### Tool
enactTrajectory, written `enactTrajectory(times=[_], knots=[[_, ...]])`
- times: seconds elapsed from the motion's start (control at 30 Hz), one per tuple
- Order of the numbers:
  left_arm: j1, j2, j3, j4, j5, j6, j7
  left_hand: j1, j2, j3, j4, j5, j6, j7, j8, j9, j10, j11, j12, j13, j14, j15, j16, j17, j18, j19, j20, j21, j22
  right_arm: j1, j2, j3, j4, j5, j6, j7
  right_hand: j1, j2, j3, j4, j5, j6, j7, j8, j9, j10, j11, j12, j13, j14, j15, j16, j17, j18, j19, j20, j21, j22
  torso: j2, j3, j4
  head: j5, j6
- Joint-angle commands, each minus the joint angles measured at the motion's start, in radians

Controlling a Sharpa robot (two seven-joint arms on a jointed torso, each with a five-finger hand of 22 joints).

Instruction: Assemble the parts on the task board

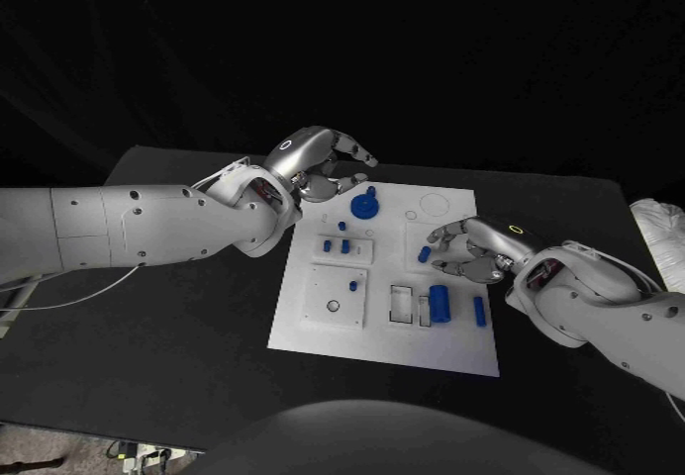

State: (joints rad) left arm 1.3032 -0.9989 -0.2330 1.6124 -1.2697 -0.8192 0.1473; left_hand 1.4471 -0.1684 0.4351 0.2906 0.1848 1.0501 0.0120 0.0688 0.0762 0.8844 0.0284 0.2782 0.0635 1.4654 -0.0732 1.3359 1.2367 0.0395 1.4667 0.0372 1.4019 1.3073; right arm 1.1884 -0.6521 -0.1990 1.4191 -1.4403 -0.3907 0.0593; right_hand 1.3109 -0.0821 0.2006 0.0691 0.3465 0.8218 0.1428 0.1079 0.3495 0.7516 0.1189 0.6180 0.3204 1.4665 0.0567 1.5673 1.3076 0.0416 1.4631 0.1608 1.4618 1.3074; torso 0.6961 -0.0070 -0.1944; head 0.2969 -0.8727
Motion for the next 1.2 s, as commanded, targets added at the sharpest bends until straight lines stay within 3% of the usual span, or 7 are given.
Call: enactTrajectory(times=[0.03, 0.27, 0.57, 0.8, 0.97, 1.1, 1.2], knots=[[0.000, 0.001, 0.001, 0.003, 0.004, 0.014, 0.008, 0.010, 0.005, 0.006, 0.002, 0.001, 0.003, -0.006, -0.003, -0.001, -0.006, -0.001, -0.004, -0.001, 0.043, 0.008, -0.003, -0.002, -0.003, 0.035, 0.007, -0.005, 0.214, -0.003, 0.009, 0.001, -0.007, 0.005, -0.004, 0.000, 0.006, -0.007, 0.007, -0.001, 0.011, -0.019, 0.015, -0.015, -0.004, 0.009, 0.001, 0.006, 0.004, 0.104, -0.008, 0.003, 0.263, -0.009, 0.050, -0.008, 0.000, 0.212, 0.000, 0.0002, -0.0010, 0.000, 0.000], [0.000, 0.002, 0.001, 0.002, 0.004, 0.018, 0.007, 0.012, 0.007, 0.008, 0.001, 0.001, 0.006, -0.003, -0.001, -0.001, -0.006, -0.001, -0.004, -0.001, 0.043, 0.008, -0.004, -0.003, -0.002, 0.035, 0.008, -0.006, 0.214, -0.008, 0.036, 0.002, -0.018, 0.020, 0.003, -0.009, 0.007, -0.008, 0.013, -0.002, 0.021, -0.047, 0.023, -0.024, -0.001, 0.005, 0.000, 0.010, 0.011, 0.104, -0.009, 0.003, 0.263, -0.008, 0.048, -0.010, -0.005, 0.211, -0.001, -0.0005, -0.0018, 0.000, 0.000], [0.000, 0.003, 0.001, 0.002, 0.004, 0.022, 0.006, 0.012, 0.008, 0.008, 0.001, 0.001, 0.006, -0.003, -0.001, -0.001, -0.006, -0.002, -0.004, -0.001, 0.043, 0.008, -0.004, -0.003, -0.002, 0.035, 0.008, -0.006, 0.214, -0.011, 0.061, 0.003, -0.029, 0.024, -0.007, -0.015, 0.004, -0.008, 0.026, -0.005, 0.031, 0.016, 0.016, 0.026, 0.039, 0.015, -0.007, 0.041, 0.037, 0.104, -0.016, 0.003, 0.263, -0.007, 0.047, -0.015, -0.008, 0.209, -0.001, -0.0008, -0.0015, 0.001, 0.000], [0.000, 0.003, 0.001, 0.002, 0.004, 0.025, 0.005, 0.013, 0.008, 0.008, 0.001, 0.001, 0.007, -0.001, -0.001, -0.001, -0.005, -0.002, -0.004, -0.001, 0.042, 0.008, -0.005, -0.004, -0.002, 0.034, 0.008, -0.008, 0.214, -0.013, 0.069, 0.003, -0.034, 0.024, -0.001, -0.030, 0.021, -0.006, 0.052, -0.026, 0.125, 0.058, 0.005, 0.083, 0.114, 0.021, -0.021, 0.087, 0.079, 0.104, -0.030, 0.003, 0.263, -0.007, 0.048, -0.027, -0.010, 0.209, 0.000, -0.0009, -0.0025, 0.003, 0.000], [0.000, 0.003, 0.001, 0.002, 0.004, 0.027, 0.004, 0.013, 0.009, 0.009, 0.001, 0.001, 0.007, -0.001, -0.001, 0.000, -0.005, -0.002, -0.004, -0.001, 0.042, 0.008, -0.006, -0.006, -0.002, 0.034, 0.008, -0.008, 0.214, -0.013, 0.071, 0.003, -0.035, 0.021, 0.008, -0.041, 0.041, -0.004, 0.085, -0.055, 0.228, 0.065, 0.002, 0.131, 0.192, 0.024, -0.028, 0.104, 0.100, 0.104, -0.037, 0.003, 0.263, -0.007, 0.047, -0.035, -0.012, 0.208, -0.001, -0.0010, -0.0030, 0.005, 0.000], [0.000, 0.002, 0.001, 0.003, 0.004, 0.028, 0.002, 0.013, 0.009, 0.009, 0.001, 0.001, 0.007, -0.001, -0.001, 0.000, -0.005, -0.002, -0.004, -0.001, 0.042, 0.008, -0.006, -0.006, -0.002, 0.034, 0.008, -0.008, 0.214, -0.014, 0.068, 0.003, -0.034, 0.013, 0.020, -0.052, 0.033, -0.007, 0.109, -0.073, 0.259, 0.039, 0.001, 0.162, 0.267, 0.017, -0.029, 0.107, 0.114, 0.104, -0.037, 0.003, 0.263, -0.006, 0.046, -0.037, -0.016, 0.207, -0.001, -0.0010, -0.0039, 0.008, 0.000], [0.000, 0.001, 0.001, 0.003, 0.004, 0.029, 0.000, 0.014, 0.009, 0.009, 0.001, 0.002, 0.007, 0.000, 0.000, 0.000, -0.004, -0.002, -0.004, -0.001, 0.042, 0.008, -0.006, -0.006, -0.002, 0.033, 0.008, -0.009, 0.213, -0.014, 0.066, 0.003, -0.033, 0.006, 0.028, -0.059, 0.032, -0.007, 0.122, -0.080, 0.274, 0.030, 0.002, 0.170, 0.292, 0.013, -0.028, 0.107, 0.119, 0.104, -0.037, 0.003, 0.263, -0.005, 0.045, -0.037, -0.019, 0.206, -0.001, -0.0011, -0.0041, 0.010, 0.000]])
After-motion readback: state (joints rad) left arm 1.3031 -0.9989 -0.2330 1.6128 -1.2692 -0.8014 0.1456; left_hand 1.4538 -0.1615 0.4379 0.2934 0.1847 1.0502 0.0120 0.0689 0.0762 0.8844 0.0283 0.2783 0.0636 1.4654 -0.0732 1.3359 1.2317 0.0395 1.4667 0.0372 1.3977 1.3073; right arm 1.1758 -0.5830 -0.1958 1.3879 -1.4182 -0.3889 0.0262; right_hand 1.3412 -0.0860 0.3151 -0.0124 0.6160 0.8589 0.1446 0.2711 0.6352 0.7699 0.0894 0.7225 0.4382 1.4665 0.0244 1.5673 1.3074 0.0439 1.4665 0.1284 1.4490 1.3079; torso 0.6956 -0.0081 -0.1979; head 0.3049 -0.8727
